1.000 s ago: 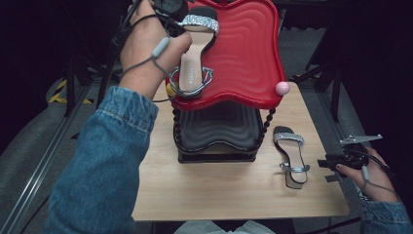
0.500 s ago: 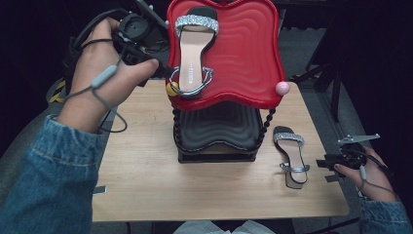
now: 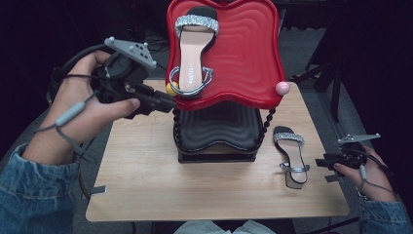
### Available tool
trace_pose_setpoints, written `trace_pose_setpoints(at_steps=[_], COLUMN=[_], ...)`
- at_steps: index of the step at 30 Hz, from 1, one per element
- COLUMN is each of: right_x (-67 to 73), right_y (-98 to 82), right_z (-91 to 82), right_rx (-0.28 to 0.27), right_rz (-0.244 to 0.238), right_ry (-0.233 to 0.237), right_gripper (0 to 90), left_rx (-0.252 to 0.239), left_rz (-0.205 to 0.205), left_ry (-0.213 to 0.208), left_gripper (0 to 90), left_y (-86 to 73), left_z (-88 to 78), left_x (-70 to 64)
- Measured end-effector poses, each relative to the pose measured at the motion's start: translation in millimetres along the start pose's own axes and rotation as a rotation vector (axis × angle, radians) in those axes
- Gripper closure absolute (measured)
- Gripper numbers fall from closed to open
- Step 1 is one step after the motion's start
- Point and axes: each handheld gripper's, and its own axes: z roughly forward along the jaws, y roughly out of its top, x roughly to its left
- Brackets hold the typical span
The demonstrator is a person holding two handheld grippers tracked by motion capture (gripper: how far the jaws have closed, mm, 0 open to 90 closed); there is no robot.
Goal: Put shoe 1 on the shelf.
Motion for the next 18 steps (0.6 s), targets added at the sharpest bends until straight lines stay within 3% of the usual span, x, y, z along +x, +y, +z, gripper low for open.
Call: trace_pose_setpoints(at_steps=[8, 13, 18], right_x=[3.7, 8.7, 11.6], right_y=[5.4, 13.2, 16.5], right_z=[-4.4, -4.3, -7.4], right_rx=[0.001, 0.019, 0.033], right_rz=[0.003, -0.008, -0.007], right_ry=[-0.007, -0.005, -0.002], right_gripper=[55.1, 58.8, 63.1], left_rx=[-0.038, -0.016, -0.008], left_rz=[-0.034, -0.051, -0.066], left_ry=[-0.016, -0.031, -0.03], left_gripper=[79.6, 81.5, 82.9], left_y=[-49.1, -80.6, -100.8], left_z=[13.3, 36.7, 52.9], left_x=[7.2, 16.6, 22.5])
